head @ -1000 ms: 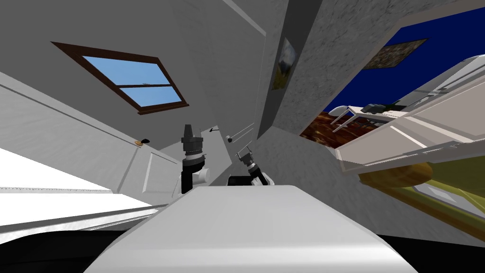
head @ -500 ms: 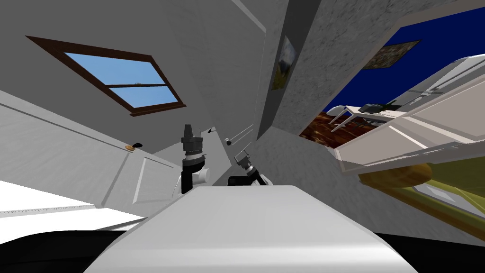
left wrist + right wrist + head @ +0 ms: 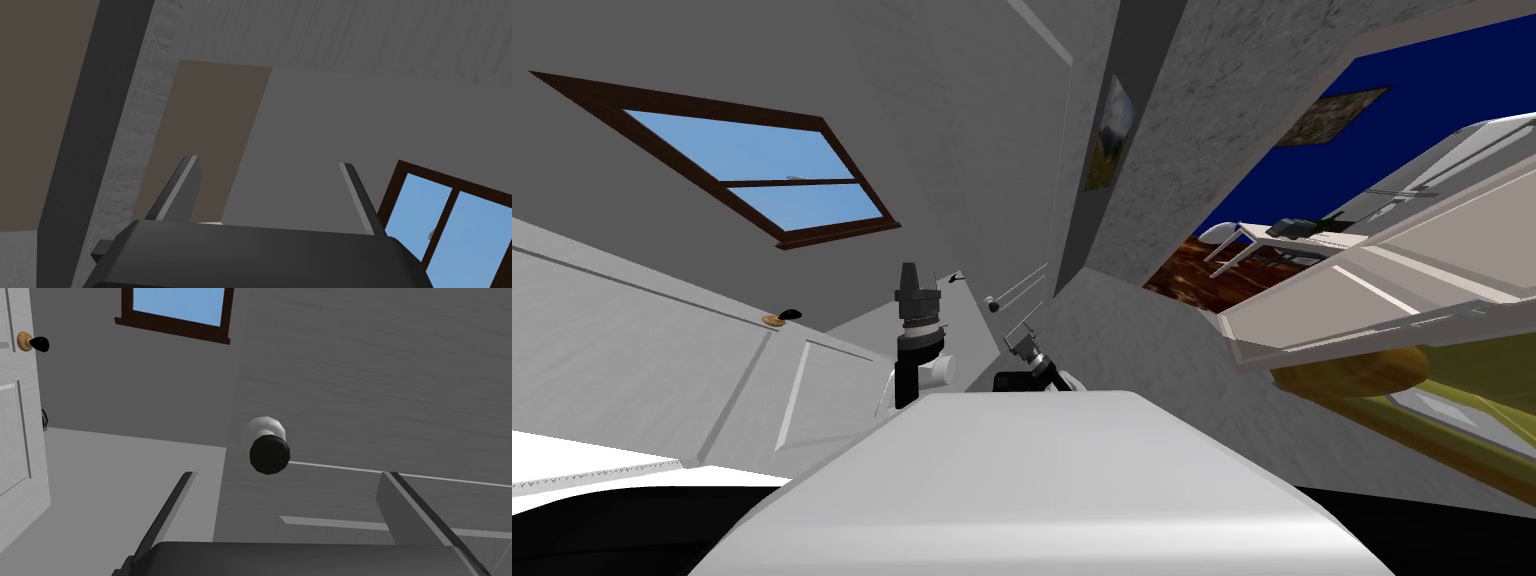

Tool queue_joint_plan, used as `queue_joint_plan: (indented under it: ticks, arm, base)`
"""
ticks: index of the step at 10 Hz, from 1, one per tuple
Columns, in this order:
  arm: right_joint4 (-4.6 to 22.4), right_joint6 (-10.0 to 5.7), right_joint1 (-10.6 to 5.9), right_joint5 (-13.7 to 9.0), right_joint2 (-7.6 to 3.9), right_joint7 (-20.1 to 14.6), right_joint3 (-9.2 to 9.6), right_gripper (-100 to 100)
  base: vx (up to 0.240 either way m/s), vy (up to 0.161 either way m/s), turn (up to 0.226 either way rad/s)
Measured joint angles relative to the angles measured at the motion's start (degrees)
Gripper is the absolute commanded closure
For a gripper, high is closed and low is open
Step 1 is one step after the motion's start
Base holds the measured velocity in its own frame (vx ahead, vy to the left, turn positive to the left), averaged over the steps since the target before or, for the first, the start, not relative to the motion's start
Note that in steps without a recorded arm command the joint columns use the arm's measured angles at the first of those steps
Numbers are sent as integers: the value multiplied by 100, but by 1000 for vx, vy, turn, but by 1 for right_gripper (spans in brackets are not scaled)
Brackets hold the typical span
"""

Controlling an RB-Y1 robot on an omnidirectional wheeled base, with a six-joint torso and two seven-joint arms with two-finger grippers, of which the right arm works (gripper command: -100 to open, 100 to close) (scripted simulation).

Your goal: Push the door open

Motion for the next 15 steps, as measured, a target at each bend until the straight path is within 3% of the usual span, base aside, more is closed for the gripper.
queue_joint_plan:
  ticks: [4, 6, 10, 12, 15]
  arm:
    - [466, -116, -185, -31, -32, -437, 290, -100]
    - [590, -92, -230, -41, -55, -646, 457, -100]
    - [1108, -256, -397, -67, -83, -1093, 763, -100]
    - [1166, -239, -425, -80, -157, -1301, 910, -100]
    - [1284, -269, -459, -87, -131, -1369, 946, -100]
  base:
    - [94, 15, -28]
    - [130, 15, -40]
    - [117, 34, -31]
    - [117, 30, -17]
    - [64, 70, 27]
